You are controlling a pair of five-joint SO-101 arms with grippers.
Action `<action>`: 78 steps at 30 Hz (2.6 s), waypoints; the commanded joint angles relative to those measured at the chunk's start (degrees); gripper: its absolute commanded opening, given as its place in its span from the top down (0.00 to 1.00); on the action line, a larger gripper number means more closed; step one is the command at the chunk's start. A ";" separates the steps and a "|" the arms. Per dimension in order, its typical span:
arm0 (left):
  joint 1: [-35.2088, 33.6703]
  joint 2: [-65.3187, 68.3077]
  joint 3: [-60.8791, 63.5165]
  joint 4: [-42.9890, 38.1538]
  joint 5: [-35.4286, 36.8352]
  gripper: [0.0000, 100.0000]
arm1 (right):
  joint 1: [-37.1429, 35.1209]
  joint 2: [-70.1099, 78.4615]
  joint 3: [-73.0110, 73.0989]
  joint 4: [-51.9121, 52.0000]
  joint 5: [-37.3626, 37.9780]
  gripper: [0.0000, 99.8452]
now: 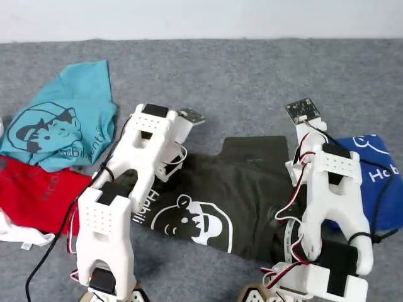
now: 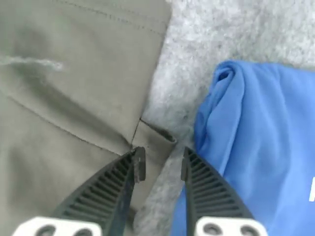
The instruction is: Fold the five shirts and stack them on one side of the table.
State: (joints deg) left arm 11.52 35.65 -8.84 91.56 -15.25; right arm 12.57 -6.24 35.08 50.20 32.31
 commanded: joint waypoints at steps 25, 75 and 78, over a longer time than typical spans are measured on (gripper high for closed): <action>7.74 -2.46 -12.97 9.05 0.18 0.87 | 0.40 10.51 -13.54 -6.11 4.75 0.99; 12.13 -9.23 -16.40 8.88 4.84 0.87 | -0.22 19.65 -16.97 -10.51 0.70 0.99; 9.41 -9.32 -16.66 8.88 4.92 0.87 | 0.22 19.65 -16.97 -10.33 0.62 0.99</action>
State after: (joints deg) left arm 23.47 29.93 -24.48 99.30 -10.51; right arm 12.04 14.68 18.64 40.53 33.45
